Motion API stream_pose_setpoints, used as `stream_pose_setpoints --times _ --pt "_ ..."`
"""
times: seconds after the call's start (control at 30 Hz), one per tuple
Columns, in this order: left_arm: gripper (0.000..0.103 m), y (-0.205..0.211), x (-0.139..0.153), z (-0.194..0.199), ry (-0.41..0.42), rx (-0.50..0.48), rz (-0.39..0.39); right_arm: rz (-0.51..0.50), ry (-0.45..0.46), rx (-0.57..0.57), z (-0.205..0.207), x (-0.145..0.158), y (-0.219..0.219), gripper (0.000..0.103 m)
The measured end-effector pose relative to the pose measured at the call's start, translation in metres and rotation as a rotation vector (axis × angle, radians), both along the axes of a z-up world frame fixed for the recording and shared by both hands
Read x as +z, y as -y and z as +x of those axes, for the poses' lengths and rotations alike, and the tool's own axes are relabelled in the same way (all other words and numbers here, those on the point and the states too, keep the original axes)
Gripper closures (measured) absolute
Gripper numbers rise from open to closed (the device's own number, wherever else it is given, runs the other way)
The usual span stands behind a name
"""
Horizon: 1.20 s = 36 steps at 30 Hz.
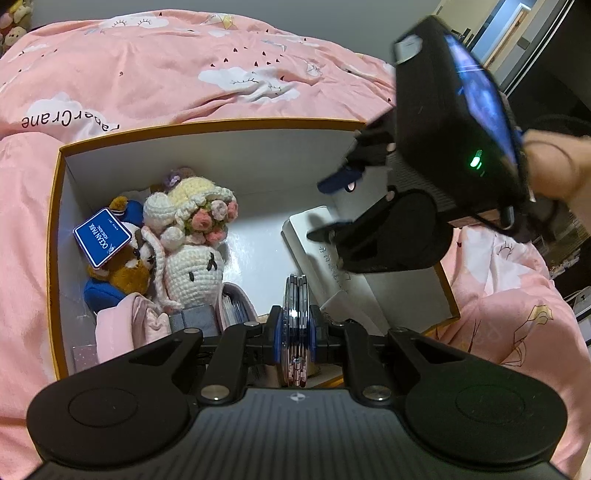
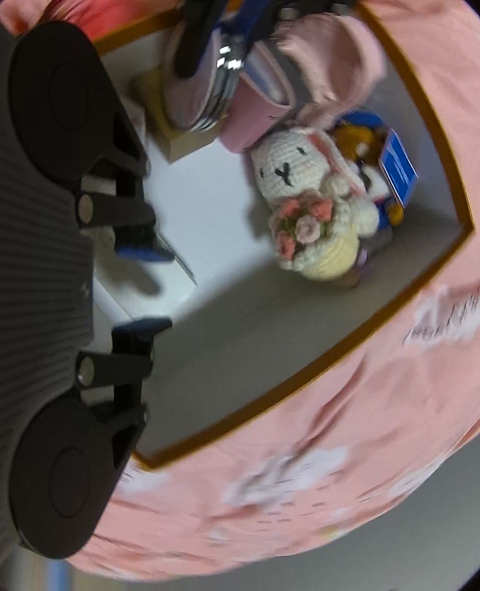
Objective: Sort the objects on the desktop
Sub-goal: 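Lower the white tube into the shoebox and open the right tool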
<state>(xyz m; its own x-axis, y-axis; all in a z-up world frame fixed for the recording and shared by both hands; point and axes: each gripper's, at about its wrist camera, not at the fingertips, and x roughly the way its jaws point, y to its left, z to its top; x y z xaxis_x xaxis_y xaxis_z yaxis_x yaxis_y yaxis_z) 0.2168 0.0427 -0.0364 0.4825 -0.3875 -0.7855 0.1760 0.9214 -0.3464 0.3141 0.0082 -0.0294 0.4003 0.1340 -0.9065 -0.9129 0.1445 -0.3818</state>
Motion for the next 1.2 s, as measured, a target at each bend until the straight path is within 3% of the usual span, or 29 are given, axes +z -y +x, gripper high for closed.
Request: stream_pose_setpoints --times 0.03,0.13,0.33,0.5,0.87,0.97,1.1,1.17,1.2 --pt "0.088 0.000 0.000 0.000 -0.001 0.001 0.000 -0.026 0.002 0.053 0.000 -0.003 -0.002 0.050" --pt "0.088 -0.001 0.000 0.000 -0.007 0.003 -0.001 -0.089 -0.032 0.109 0.009 -0.012 -0.008 0.048" --pt "0.088 -0.002 0.001 0.000 -0.007 0.007 -0.002 -0.022 -0.141 -0.032 0.040 -0.016 -0.021 0.048" --pt "0.088 -0.004 0.002 0.001 -0.003 0.009 -0.006 -0.056 -0.157 -0.113 0.045 -0.030 -0.024 0.049" --pt "0.088 -0.014 0.000 0.003 -0.002 0.021 -0.020 -0.072 -0.167 -0.273 0.057 -0.027 -0.016 0.050" --pt "0.088 -0.015 -0.002 0.002 -0.008 0.026 -0.033 -0.019 -0.126 -0.266 0.047 -0.018 -0.004 0.050" --pt "0.088 -0.014 -0.005 0.001 -0.020 0.047 -0.031 0.137 -0.136 -0.303 0.029 0.009 0.018 0.048" --pt "0.088 -0.012 -0.004 -0.002 -0.018 0.045 -0.027 0.222 -0.122 -0.346 0.022 0.025 0.029 0.023" --pt "0.088 -0.011 -0.004 -0.003 -0.019 0.047 -0.035 0.269 -0.103 -0.370 0.016 0.032 0.036 0.023"
